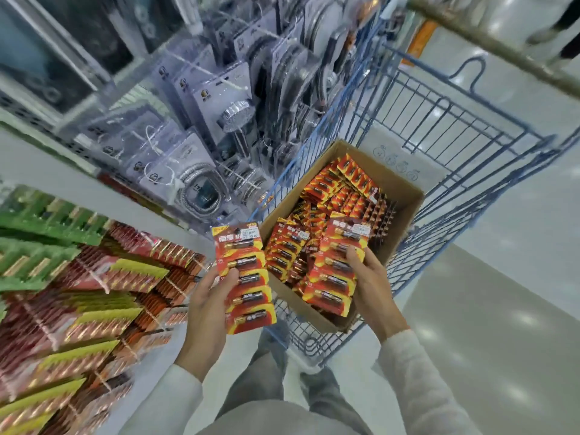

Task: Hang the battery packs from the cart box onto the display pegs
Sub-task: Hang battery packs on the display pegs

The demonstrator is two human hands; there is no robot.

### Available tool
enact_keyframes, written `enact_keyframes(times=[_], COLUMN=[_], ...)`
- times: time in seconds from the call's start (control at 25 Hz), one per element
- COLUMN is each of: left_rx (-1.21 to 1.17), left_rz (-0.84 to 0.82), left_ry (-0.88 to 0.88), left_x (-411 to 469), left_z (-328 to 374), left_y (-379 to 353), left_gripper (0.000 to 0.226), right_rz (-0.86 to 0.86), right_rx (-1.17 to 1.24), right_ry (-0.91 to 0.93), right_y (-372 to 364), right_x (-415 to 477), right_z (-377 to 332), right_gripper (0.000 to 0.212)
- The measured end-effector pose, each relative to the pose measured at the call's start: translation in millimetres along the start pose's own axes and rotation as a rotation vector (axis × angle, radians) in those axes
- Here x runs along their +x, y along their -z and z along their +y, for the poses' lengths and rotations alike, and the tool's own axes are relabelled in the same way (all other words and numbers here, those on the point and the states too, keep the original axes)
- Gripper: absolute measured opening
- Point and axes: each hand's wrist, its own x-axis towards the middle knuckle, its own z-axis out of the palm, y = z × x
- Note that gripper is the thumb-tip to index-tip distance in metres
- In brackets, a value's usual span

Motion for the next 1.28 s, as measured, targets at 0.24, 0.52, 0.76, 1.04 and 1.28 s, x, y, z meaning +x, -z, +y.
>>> enact_keyframes(times=[0.24,0.52,0.76,1.04,1.28], left_rx=[-0.326,-0.536,-0.629,-0.677,-0.579], left_rz=[0.105,0.349,0.538,0.701,0.756], left_ry=[-0.170,-0.361,-0.512,-0.603,-0.704], left_x=[-96.2,-193.7,-270.9,-333.1,-363.6], left_z=[15.4,21.7,18.9,23.8,44.5], left_y=[25.2,110.4,233.4,385.0,482.3], left_gripper=[0.036,0.049,0.053,0.040,0.033], right_rz=[-0.380,-0.786,-0.974,-0.978,-0.962], right_rx=[0.088,-0.129,-0.338,-0.414,-0.314], right_ry=[-0.037,-0.048,-0.090,-0.099,-0.139], right_y=[-35.6,-146.1,-262.4,-392.4,-453.7], right_x=[-83.9,-172.3,-259.0,-356.3,-409.2], right_z=[-30.6,-23.4,29.7,120.7,173.5], right_gripper=[0.042,0.051,0.050,0.056,0.039])
